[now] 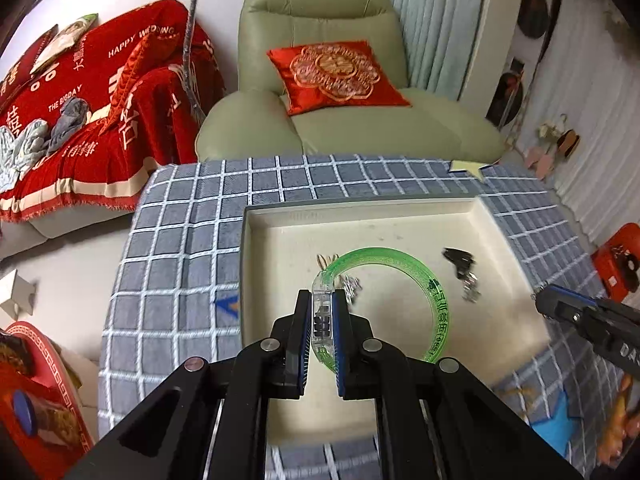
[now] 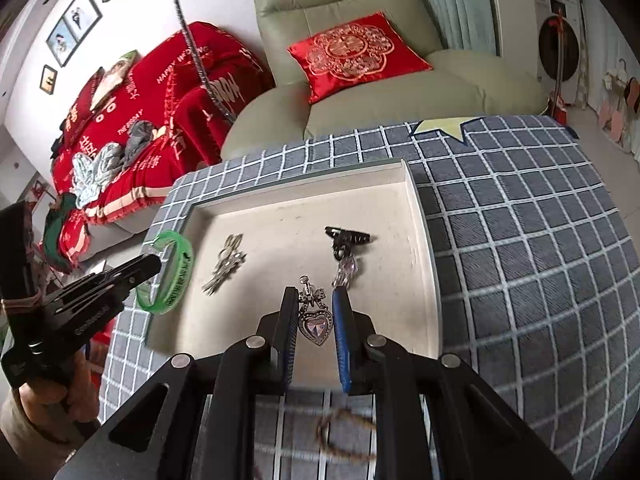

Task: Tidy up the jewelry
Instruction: 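Carry the green bangle and heart pendant over the tray with both tools, then lower the bangle and pendant into the tray and open both tools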

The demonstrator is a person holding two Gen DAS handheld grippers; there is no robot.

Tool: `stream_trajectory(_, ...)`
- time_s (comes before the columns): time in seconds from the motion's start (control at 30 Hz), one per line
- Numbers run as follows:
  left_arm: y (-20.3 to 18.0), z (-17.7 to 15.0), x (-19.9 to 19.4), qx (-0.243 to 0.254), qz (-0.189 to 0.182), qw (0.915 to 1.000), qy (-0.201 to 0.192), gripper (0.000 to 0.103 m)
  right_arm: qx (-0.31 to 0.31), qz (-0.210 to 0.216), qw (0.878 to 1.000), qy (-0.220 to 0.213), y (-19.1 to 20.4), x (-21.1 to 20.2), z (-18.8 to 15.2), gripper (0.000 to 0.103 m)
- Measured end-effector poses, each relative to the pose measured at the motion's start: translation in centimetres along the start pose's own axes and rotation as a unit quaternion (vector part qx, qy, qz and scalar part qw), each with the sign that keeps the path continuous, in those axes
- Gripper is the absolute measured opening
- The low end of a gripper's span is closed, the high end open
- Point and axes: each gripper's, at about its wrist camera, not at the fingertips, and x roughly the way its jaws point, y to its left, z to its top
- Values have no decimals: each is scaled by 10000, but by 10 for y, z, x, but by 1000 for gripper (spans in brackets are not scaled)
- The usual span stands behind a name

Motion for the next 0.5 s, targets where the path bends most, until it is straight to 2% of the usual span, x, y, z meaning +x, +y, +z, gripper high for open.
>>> stream_trajectory(0.23, 1, 12, 52, -135, 114, 9992, 347, 26, 15, -226, 9996, 180, -8, 36, 5, 19)
stream_trajectory(0.4, -1, 10, 70, -108, 205, 9986, 465, 26, -18, -517, 9985, 194, -16, 46, 3, 19)
stream_trajectory(0.5, 1, 9, 77, -168, 244, 9982, 514, 26, 29, -550, 9982, 226, -20, 51, 3, 19)
